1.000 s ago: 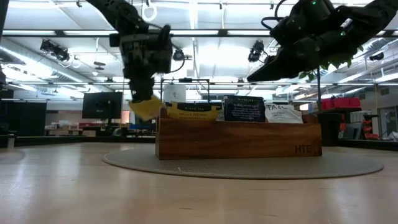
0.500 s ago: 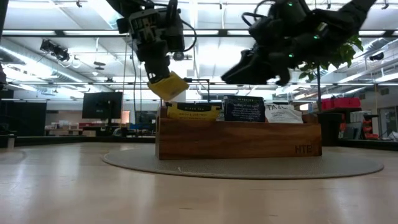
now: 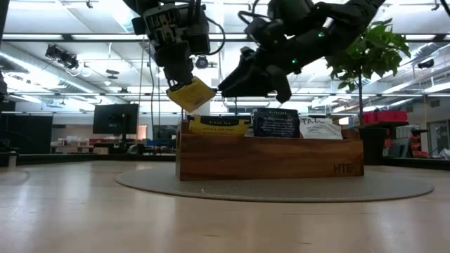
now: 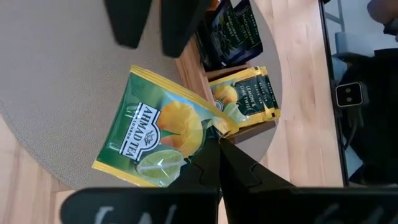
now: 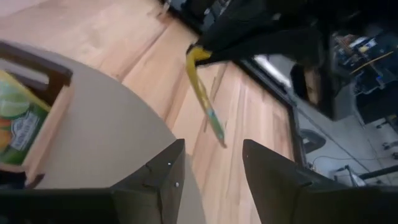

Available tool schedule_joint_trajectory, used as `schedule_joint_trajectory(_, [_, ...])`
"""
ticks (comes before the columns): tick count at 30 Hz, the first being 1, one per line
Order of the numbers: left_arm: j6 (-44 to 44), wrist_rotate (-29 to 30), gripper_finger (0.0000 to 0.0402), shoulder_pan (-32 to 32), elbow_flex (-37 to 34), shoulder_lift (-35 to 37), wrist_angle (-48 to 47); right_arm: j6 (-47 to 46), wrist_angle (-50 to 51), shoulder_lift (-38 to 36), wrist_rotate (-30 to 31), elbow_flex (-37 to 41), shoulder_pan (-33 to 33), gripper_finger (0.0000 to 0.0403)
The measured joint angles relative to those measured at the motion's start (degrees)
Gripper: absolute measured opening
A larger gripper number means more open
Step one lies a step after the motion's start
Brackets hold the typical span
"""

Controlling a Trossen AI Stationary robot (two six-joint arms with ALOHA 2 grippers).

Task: Pick & Place Tea
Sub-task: Put the yellow tea bag into the left section of the wooden organizer

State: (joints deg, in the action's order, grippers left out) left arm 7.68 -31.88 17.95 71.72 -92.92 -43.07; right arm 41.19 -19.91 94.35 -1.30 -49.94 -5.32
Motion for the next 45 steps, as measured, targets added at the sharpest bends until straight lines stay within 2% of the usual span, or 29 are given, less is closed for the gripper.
schedule_joint_trajectory(8, [0.15,0.04,0.0002,-0.19,0.00,0.00,0.09,2.07,-0.15,3.86,0.31,-3.07,1.13,0.0164])
schedule_joint_trajectory(20, [0.27,0.02,0.0002,-0.19,0.00,0.00,1.28,0.86,1.48,3.76,-0.22,-4.85,1.29,0.0155])
schedule_joint_trajectory(25, [0.07,-1.31,0.0002,-0.48,0.00,0.02,2.55,0.21,1.52,3.76,-0.28,-4.85,1.29,0.0113])
schedule_joint_trajectory(32, [-1.04,-1.80,0.0002,-1.48,0.00,0.02,5.51,-1.40,1.89,3.76,-0.35,-4.85,1.35,0.0019])
schedule_joint_trajectory(34, [-1.03,-1.75,0.0004,-1.48,0.00,0.02,5.97,-2.15,2.48,3.76,-0.35,-4.85,1.36,0.0010])
schedule_joint_trajectory(42, [4.51,0.03,0.0061,-1.41,0.00,0.04,7.48,-7.14,8.22,3.47,0.02,-4.85,0.28,0.0004])
schedule_joint_trajectory(45, [6.42,2.62,0.0088,-1.11,0.00,0.37,6.89,-9.24,10.78,3.47,-0.12,-4.85,-0.80,0.0003])
